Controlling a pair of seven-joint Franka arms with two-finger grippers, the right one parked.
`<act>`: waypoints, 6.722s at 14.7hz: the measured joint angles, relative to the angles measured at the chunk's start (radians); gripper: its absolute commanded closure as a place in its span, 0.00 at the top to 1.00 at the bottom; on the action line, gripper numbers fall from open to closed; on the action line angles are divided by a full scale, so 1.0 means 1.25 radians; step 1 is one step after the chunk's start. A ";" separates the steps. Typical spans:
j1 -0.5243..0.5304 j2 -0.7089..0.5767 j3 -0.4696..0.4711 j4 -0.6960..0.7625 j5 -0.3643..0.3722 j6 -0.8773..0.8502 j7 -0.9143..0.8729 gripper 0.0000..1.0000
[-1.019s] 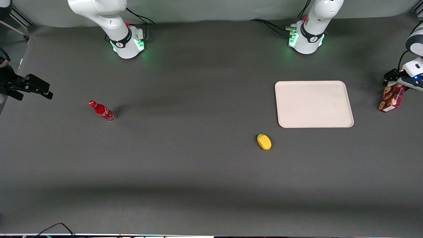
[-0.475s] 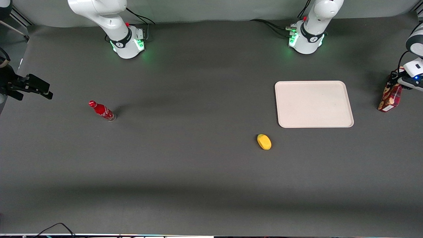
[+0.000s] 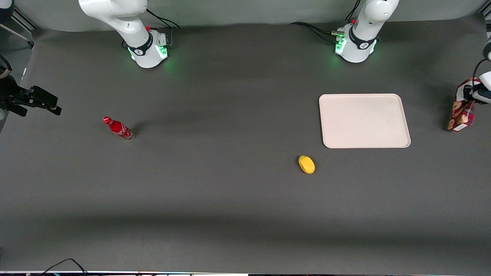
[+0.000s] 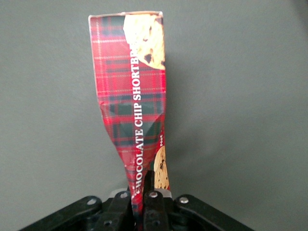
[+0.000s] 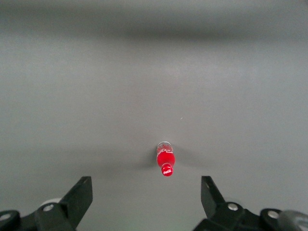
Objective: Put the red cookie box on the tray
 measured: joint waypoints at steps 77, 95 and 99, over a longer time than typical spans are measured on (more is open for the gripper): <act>-0.872 -0.140 0.364 -0.150 -0.021 -0.121 -0.815 1.00; -0.883 -0.178 0.162 0.575 -0.044 -0.799 -0.982 1.00; -0.883 -0.173 0.162 0.575 -0.070 -0.799 -0.983 1.00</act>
